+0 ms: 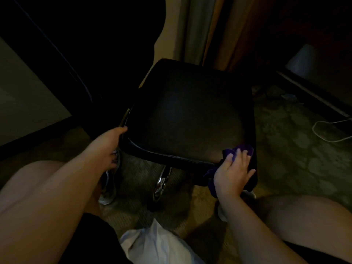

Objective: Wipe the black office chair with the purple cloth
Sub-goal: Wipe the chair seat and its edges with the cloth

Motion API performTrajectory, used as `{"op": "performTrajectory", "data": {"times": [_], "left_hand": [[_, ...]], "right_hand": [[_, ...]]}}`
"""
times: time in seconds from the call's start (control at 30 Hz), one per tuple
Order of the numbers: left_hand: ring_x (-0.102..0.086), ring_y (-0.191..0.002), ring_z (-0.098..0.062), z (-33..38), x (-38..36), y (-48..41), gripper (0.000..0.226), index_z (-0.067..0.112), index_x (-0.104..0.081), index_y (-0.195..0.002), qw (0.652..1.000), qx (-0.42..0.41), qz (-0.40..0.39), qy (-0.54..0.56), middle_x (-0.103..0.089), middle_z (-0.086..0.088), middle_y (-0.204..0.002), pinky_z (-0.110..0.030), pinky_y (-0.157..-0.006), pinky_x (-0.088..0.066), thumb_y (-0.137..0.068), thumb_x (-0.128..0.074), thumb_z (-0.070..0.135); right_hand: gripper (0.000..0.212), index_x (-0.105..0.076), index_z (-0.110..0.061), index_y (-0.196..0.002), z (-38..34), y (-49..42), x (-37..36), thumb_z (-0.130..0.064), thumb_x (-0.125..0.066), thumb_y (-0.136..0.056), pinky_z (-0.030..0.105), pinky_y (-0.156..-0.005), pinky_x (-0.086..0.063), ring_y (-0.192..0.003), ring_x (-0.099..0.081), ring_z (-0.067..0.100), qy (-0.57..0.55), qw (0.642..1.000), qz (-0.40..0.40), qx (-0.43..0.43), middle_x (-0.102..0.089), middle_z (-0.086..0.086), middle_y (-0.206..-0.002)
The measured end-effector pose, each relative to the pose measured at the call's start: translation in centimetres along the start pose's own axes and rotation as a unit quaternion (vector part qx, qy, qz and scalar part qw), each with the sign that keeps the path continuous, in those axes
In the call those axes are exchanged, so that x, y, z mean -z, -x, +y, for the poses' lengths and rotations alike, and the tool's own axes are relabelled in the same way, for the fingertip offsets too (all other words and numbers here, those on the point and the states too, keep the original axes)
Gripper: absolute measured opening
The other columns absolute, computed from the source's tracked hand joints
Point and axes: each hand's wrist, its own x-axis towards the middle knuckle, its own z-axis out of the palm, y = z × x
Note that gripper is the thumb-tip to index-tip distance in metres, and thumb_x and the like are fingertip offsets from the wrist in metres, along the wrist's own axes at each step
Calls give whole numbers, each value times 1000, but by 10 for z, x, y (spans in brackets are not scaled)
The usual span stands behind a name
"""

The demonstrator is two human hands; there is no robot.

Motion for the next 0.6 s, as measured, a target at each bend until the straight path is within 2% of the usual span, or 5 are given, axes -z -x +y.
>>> {"op": "performTrajectory", "data": {"times": [0.1,0.17,0.27,0.4,0.6], "left_hand": [[-62,-67,-24,-1,9,-9,15,20,-54,-89,992,3,14,129,-56,-6,-84,-23,-41,-51,-93,-65,30],[-67,-52,-21,-6,14,-19,10,18,-56,-91,986,-2,25,167,-56,-5,-82,-23,-32,-47,-93,-65,21],[-73,-78,-31,-11,18,-32,54,22,-46,-136,981,-29,33,189,-65,-13,-103,-44,-61,-62,-87,-68,14],[-61,-106,-40,-16,24,-39,81,39,-23,-145,991,-44,45,119,-54,-14,-117,-60,-91,-53,-82,-69,19],[-61,-97,-33,-15,28,-47,81,43,-19,-144,997,-26,36,69,-54,-9,-107,-45,-68,-58,-84,-70,25]], "right_hand": [[50,-40,-13,-153,-12,-3,-6,-32,-34,-107,54,-124,-2,-155,-15,25,-9,999,12,-28,-29,10,-165],[51,-40,-13,-153,-22,2,-12,-32,-34,-106,55,-123,-3,-155,-15,27,12,1000,11,-15,-30,11,-165],[55,-38,-15,-153,-39,15,-24,-36,-32,-103,55,-123,-2,-155,-15,26,58,997,-14,48,-30,9,-165],[61,-30,-19,-156,-60,36,-39,-46,-21,-103,50,-122,1,-155,-13,23,115,962,-83,232,-28,6,-166],[59,-15,-30,-157,-51,20,-38,-51,-21,-102,44,-121,8,-153,0,9,122,895,-190,385,-18,-6,-168]]}}
